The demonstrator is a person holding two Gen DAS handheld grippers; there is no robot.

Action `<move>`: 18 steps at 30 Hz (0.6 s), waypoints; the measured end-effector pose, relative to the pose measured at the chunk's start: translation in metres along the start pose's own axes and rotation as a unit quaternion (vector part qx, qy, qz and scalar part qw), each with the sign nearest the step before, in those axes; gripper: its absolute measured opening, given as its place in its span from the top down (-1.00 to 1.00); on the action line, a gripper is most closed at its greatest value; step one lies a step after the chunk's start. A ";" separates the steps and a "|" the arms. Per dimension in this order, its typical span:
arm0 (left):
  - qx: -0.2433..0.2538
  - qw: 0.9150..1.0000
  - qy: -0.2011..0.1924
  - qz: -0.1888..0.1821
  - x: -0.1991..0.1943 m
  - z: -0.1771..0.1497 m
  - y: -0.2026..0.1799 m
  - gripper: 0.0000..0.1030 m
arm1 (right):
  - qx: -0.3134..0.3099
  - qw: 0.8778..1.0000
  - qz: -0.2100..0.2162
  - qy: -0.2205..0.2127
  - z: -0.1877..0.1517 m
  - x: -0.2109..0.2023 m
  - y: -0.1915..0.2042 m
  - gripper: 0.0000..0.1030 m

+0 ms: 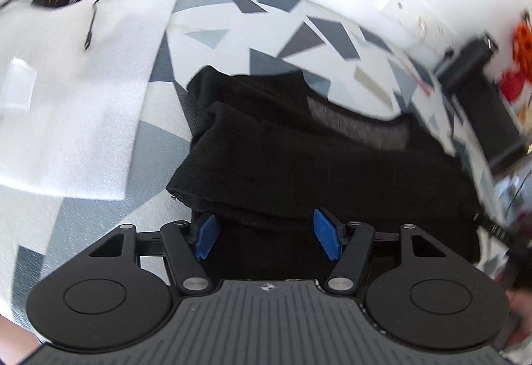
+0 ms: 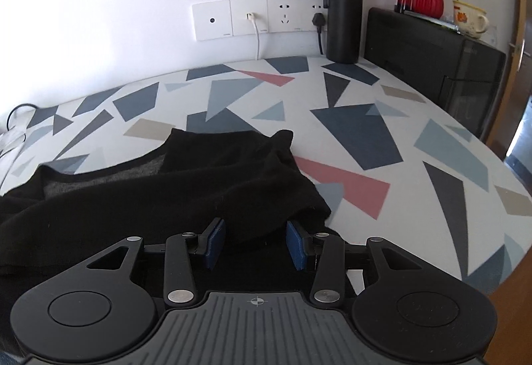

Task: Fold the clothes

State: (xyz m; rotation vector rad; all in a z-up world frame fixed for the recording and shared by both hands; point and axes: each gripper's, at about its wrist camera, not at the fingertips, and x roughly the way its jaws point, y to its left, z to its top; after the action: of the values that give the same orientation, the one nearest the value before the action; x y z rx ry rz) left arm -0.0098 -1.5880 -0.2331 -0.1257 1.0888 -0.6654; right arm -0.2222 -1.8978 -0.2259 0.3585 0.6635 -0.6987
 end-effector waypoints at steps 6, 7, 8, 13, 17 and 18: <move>-0.082 0.995 -0.047 -0.019 -0.005 0.005 0.018 -0.22 | 0.149 0.987 0.049 0.018 0.001 0.004 -0.034 0.18; -0.098 0.994 -0.047 -0.023 -0.004 0.006 0.023 -0.22 | 0.173 0.983 0.050 0.024 -0.001 0.005 -0.039 0.18; -0.111 0.992 -0.048 -0.024 -0.004 0.006 0.027 -0.22 | 0.189 0.980 0.050 0.027 -0.003 0.005 -0.042 0.19; -0.148 0.987 -0.061 0.015 -0.004 0.008 0.041 -0.22 | 0.223 0.973 0.057 0.028 -0.010 0.005 -0.048 0.16; -0.167 0.984 -0.064 0.008 -0.002 0.011 0.054 -0.22 | 0.243 0.969 0.048 0.017 -0.011 0.013 -0.049 0.16; -0.164 0.984 -0.062 0.008 -0.002 0.013 0.053 -0.21 | 0.249 0.967 0.045 0.011 -0.010 0.015 -0.049 0.18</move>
State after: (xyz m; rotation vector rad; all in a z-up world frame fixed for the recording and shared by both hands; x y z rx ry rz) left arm 0.0239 -1.5473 -0.2472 -0.4361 1.0707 -0.4525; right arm -0.2518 -1.9347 -0.2474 0.8562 0.4813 -0.7714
